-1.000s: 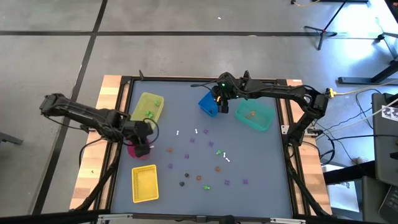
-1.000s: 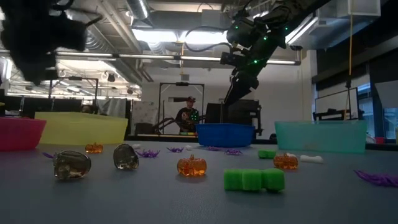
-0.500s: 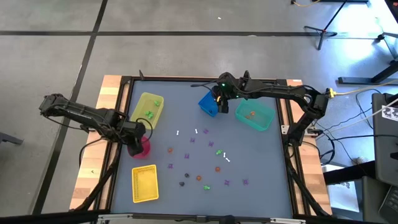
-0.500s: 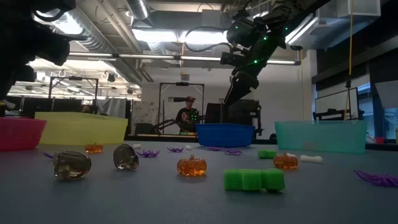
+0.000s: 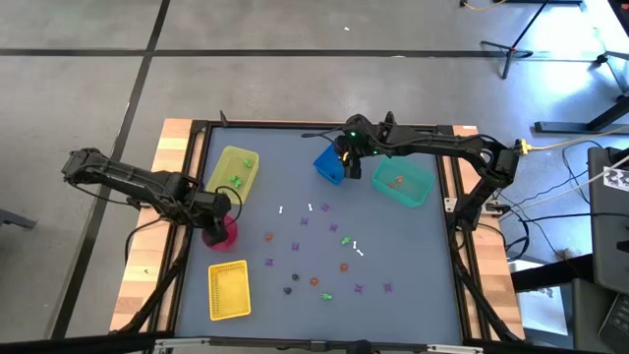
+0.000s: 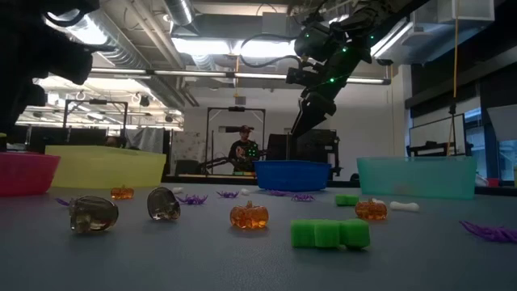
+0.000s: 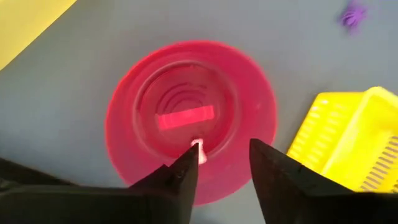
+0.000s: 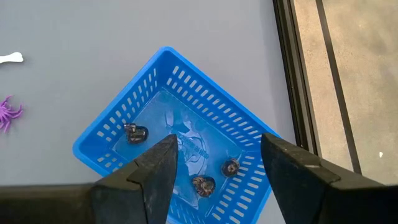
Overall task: Sort Halloween decoration
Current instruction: Put the purple spider toy into the yellow basket
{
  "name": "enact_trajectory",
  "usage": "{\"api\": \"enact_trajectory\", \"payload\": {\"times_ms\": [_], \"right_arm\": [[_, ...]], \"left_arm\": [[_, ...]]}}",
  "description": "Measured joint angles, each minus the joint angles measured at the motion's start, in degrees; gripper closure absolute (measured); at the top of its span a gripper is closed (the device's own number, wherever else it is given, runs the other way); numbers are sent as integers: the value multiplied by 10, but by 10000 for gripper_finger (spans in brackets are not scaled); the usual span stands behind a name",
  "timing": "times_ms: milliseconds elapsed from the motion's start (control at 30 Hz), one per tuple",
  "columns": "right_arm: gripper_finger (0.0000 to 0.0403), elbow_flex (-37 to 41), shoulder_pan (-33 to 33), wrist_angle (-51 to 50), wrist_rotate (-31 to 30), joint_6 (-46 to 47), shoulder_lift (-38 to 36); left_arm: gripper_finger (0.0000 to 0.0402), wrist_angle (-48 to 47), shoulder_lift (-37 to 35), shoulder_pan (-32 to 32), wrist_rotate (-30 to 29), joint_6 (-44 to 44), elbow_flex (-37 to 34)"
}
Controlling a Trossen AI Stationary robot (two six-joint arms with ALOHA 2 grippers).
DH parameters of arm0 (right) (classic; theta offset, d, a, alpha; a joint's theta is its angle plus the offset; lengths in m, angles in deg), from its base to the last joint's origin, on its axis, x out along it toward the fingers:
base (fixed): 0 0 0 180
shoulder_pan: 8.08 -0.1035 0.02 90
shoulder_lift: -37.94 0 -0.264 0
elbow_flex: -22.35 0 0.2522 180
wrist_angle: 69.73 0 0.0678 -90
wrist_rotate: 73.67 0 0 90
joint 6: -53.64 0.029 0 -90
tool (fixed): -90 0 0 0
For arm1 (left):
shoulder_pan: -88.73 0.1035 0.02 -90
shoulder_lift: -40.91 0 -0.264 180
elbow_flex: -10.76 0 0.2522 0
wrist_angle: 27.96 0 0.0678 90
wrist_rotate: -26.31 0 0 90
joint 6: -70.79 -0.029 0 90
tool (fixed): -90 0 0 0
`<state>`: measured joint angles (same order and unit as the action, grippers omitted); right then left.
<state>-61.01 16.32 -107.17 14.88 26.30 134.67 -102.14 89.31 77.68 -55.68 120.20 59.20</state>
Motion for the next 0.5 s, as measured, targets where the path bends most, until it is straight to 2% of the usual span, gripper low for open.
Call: {"api": "enact_trajectory", "payload": {"times_ms": [167, 333, 500], "right_arm": [[173, 0, 0, 0, 0, 0, 0], [173, 0, 0, 0, 0, 0, 0], [173, 0, 0, 0, 0, 0, 0]], "left_arm": [[260, 68, 0, 0, 0, 1, 0], [260, 186, 0, 0, -5, 0, 0], [261, 340, 0, 0, -80, -34, 0]]}}
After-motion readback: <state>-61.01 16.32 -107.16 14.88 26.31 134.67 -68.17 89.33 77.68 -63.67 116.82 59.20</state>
